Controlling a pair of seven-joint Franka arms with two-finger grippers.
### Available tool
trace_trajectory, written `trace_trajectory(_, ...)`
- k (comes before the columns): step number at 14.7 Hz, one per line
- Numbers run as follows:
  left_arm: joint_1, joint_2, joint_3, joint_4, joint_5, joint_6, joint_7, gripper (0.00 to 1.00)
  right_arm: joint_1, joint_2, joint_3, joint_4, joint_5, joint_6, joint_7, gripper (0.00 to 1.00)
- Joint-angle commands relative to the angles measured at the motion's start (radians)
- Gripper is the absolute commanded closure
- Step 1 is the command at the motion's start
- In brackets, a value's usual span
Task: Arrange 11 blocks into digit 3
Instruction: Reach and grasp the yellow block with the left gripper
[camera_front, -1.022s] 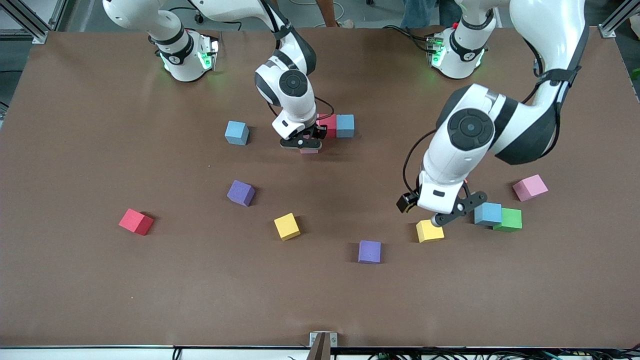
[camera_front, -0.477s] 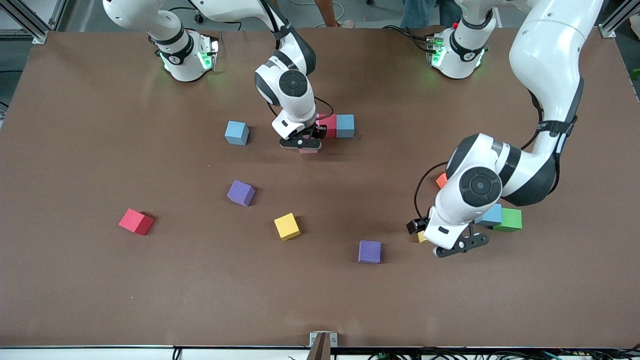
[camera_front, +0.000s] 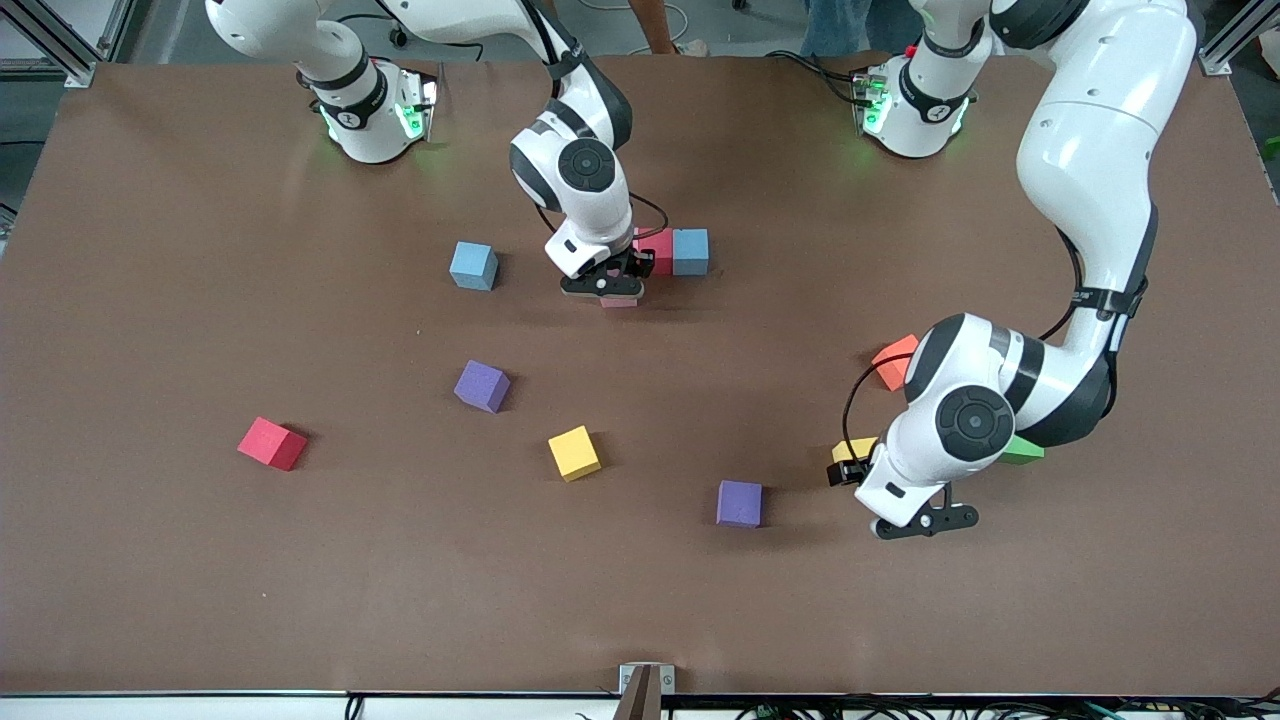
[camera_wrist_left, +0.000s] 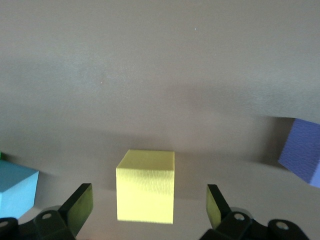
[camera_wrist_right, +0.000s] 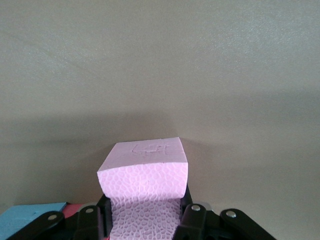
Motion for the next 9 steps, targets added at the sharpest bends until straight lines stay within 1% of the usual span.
trace_trajectory(1, 0.016, 0.050, -0.004, 0.061, -0.005, -0.004, 0.091, 0.00, 0.016, 0.002, -0.007, -0.012, 0.023, 0.018, 0.007, 0.99)
trace_trajectory(2, 0.026, 0.064, -0.004, 0.064, -0.008, 0.002, 0.096, 0.00, 0.016, 0.002, -0.007, -0.013, 0.023, 0.018, 0.007, 0.99)
trace_trajectory(5, 0.037, 0.078, -0.002, 0.063, -0.093, 0.030, 0.116, 0.00, 0.018, 0.003, -0.007, -0.016, 0.023, 0.016, 0.007, 0.99)
trace_trajectory(9, 0.037, 0.090, -0.001, 0.053, -0.099, 0.028, 0.118, 0.00, 0.019, 0.003, -0.007, -0.016, 0.023, 0.013, 0.007, 0.97)
